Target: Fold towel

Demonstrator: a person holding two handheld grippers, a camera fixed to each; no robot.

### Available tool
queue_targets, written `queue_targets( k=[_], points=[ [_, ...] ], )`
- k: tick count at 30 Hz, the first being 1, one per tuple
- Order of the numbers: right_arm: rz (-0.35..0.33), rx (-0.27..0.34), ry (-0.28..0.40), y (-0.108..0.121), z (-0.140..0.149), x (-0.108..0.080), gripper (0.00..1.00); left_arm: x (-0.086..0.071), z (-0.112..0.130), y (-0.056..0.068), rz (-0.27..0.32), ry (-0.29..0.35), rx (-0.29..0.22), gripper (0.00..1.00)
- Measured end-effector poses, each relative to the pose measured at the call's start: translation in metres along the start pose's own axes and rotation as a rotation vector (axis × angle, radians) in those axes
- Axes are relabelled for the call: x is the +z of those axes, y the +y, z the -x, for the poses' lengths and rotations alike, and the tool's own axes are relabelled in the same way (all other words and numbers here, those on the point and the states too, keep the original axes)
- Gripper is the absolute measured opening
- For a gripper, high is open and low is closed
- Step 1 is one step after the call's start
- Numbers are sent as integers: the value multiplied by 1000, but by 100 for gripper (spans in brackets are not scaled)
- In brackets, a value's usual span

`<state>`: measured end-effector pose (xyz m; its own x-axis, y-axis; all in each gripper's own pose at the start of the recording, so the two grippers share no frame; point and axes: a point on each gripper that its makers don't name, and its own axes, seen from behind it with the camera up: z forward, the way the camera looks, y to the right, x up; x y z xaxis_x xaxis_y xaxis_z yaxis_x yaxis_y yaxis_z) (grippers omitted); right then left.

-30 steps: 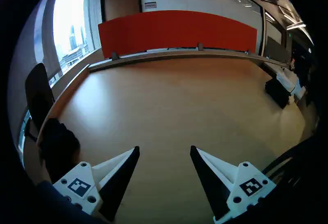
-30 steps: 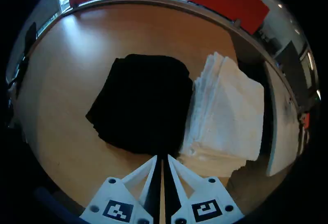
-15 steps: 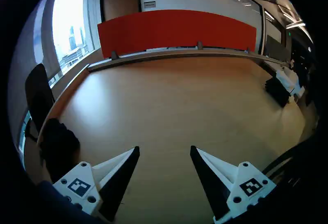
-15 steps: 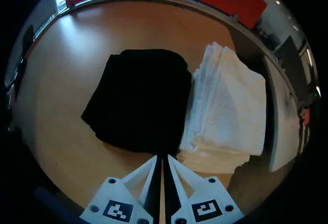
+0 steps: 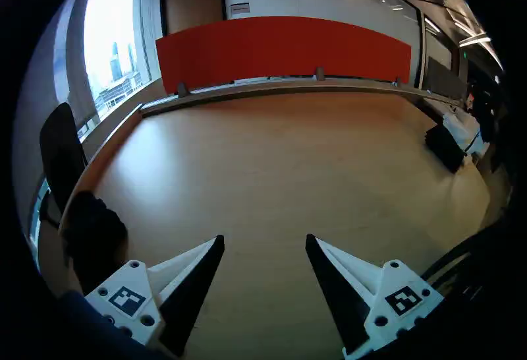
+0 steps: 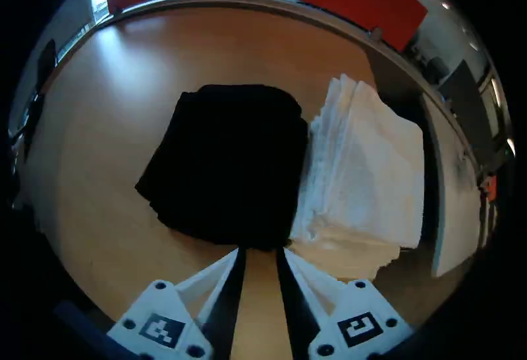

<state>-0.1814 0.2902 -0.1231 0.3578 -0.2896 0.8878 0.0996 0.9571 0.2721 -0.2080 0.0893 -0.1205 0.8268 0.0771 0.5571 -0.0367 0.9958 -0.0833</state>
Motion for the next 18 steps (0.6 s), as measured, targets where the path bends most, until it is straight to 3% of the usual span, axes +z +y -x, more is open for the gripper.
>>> queue_targets(
  k=[6, 18],
  points=[
    [-12, 18, 29, -9, -5, -4, 90, -1, -1, 0, 0, 4, -1, 91],
    [-14, 65, 60, -22, -12, -9, 92, -3, -2, -4, 0, 16, -12, 91]
  ],
)
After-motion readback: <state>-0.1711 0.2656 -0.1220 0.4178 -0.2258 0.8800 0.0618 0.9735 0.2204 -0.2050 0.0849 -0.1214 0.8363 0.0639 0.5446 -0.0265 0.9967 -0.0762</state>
